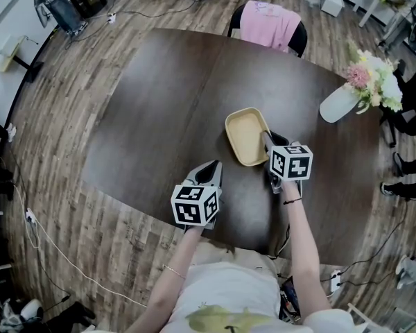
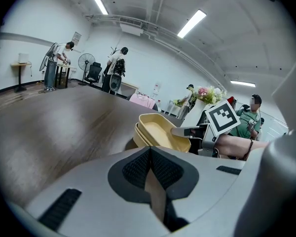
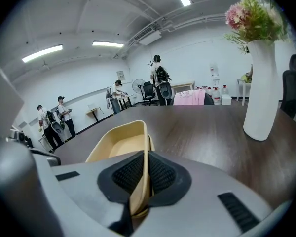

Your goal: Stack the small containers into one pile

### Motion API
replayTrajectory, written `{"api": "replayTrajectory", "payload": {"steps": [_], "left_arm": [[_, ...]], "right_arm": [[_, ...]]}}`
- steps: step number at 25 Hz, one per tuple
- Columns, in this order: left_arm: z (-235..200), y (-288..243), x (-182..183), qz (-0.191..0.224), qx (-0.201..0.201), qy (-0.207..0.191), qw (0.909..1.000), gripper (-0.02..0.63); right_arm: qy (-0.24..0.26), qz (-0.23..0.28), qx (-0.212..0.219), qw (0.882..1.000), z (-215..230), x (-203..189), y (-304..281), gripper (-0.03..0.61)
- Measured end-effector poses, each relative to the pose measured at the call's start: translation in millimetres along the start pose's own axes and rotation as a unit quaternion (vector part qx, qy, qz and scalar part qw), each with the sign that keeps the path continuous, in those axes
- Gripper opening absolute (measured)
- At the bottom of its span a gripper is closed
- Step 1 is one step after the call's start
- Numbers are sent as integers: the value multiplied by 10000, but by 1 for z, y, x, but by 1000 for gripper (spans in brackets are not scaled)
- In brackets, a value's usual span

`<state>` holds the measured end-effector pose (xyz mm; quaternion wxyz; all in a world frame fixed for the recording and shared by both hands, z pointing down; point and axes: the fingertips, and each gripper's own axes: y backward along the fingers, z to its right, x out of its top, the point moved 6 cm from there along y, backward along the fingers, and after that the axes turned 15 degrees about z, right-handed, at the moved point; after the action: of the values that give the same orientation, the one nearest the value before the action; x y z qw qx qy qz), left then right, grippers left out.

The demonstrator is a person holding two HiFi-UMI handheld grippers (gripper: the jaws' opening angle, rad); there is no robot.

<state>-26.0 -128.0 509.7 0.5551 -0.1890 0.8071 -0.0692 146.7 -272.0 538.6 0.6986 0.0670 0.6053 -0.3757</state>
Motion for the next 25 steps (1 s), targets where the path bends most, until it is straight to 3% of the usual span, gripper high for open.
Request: {"api": "replayTrajectory", "payload": {"steps": [14,17,19,25], "left_arm": [[0,-1,-2,-17,2,8,10000,25],[0,-2,-1,-17,-43,-7,10000,25],[1,-3,0,-16,-104,-35,9999,25],[7,-2,6,59,-522,-288,9982,25]], "right_arm": [[372,-63,-9,9993,-5,-3,-3,38],[283,33,-117,9995,-6,-3,-3,69],[94,137,-195,9997,-4,-4,-2,119],[-5,427,-319,9986,-6,-2,12,121]]}}
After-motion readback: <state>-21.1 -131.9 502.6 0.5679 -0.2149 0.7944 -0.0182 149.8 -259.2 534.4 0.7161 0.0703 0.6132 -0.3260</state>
